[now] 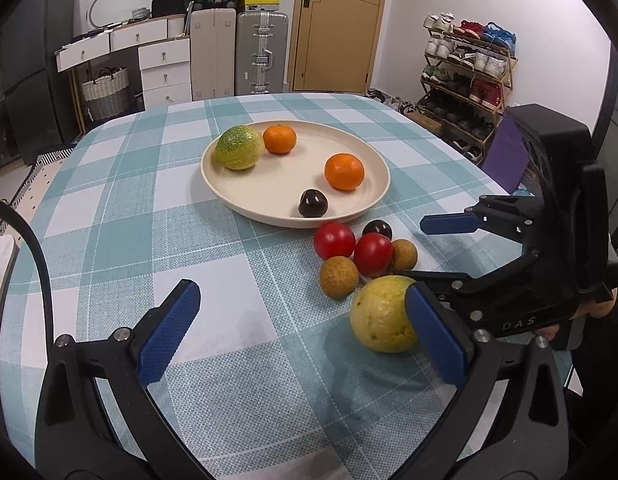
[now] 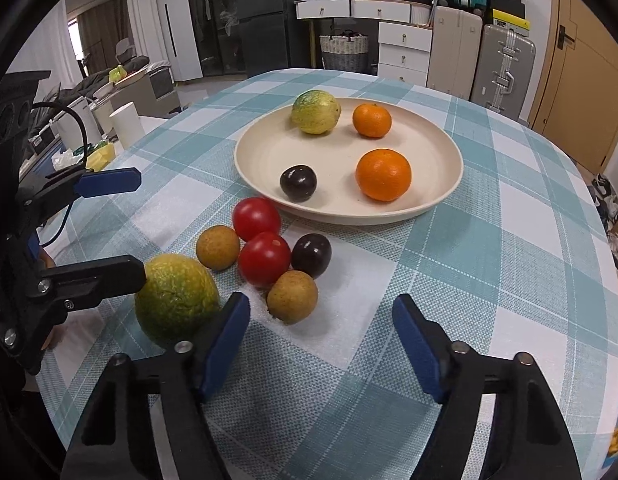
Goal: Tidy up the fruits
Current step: 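Withdraw both grippers from the plate toward the remaining fruits, then grasp the yellow guava with the left gripper while the right gripper grasps a brown kiwi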
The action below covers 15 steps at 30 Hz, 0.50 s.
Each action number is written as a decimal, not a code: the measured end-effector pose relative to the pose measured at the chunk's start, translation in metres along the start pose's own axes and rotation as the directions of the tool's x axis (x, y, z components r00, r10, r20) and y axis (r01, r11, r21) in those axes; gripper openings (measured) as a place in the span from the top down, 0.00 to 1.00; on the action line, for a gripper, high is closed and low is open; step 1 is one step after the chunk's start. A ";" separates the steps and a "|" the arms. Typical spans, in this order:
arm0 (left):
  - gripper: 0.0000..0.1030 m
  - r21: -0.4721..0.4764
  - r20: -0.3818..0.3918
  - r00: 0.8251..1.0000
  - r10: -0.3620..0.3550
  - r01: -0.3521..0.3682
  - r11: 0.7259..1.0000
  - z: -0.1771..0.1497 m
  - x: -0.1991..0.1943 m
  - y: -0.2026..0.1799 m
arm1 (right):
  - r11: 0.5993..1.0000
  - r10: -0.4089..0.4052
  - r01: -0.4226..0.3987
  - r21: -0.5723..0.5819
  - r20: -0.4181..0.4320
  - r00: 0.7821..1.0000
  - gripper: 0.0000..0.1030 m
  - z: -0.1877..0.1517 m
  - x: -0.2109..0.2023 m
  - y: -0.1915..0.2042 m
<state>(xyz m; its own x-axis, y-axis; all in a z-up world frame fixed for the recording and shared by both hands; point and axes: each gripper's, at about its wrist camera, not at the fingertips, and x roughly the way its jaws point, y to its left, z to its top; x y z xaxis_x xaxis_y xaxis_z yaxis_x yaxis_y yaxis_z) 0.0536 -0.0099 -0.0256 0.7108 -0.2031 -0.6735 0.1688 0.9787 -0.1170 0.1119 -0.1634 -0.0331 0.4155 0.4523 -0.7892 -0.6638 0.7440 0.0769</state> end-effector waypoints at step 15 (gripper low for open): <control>0.01 -0.021 0.001 1.000 0.015 -0.015 1.000 0.001 0.000 0.008 | 0.998 0.065 -0.065 -0.014 -0.004 0.998 0.68 0.002 0.001 0.009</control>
<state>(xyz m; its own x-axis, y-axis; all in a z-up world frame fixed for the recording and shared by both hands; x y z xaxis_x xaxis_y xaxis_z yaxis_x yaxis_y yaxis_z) 0.0551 -0.0024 -0.0259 0.7139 -0.1883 -0.6745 0.1433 0.9821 -0.1225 0.1073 -0.1553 -0.0321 0.3695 0.4975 -0.7849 -0.6979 0.7063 0.1192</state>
